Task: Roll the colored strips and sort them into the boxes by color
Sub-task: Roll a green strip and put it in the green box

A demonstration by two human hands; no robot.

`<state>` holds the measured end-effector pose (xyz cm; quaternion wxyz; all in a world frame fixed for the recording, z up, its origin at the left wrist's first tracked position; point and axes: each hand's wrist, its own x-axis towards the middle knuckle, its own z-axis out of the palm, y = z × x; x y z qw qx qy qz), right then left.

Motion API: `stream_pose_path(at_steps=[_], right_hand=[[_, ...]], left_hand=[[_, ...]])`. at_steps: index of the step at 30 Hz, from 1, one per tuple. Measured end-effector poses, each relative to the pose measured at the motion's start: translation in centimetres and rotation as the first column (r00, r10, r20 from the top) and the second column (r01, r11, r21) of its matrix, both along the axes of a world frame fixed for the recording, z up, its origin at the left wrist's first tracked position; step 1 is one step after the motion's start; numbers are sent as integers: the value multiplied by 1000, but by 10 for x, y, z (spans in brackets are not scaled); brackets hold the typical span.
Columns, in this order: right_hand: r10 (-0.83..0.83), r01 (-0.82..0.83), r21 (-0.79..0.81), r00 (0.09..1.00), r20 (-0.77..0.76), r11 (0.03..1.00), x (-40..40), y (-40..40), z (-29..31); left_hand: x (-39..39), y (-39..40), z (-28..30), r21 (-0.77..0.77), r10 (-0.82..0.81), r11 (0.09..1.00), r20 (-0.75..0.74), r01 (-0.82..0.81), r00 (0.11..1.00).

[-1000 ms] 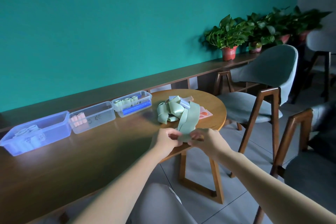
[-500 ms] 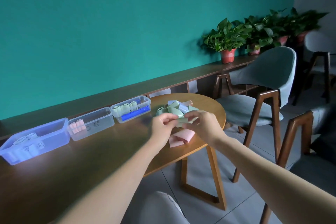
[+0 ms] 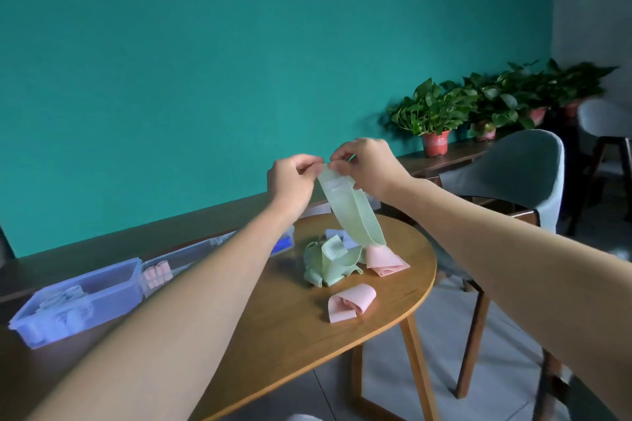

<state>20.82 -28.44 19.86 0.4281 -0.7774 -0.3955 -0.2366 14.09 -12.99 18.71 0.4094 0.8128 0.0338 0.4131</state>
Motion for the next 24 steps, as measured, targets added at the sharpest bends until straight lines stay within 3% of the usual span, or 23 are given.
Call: stream_pose_path(at_steps=[8, 15, 21, 24], right_hand=[[102, -107, 65, 992, 77, 992, -31, 17, 57], [231, -232, 75, 973, 21, 970, -85, 43, 76], [435, -431, 56, 895, -103, 900, -131, 73, 69], [557, -563, 30, 807, -196, 826, -155, 84, 64]], left_hand=[[-38, 26, 58, 62, -21, 998, 66, 17, 998], [-120, 47, 84, 71, -17, 997, 46, 13, 999], [-200, 67, 77, 83, 47, 996, -29, -44, 998], [-233, 77, 67, 77, 75, 995, -51, -71, 996]])
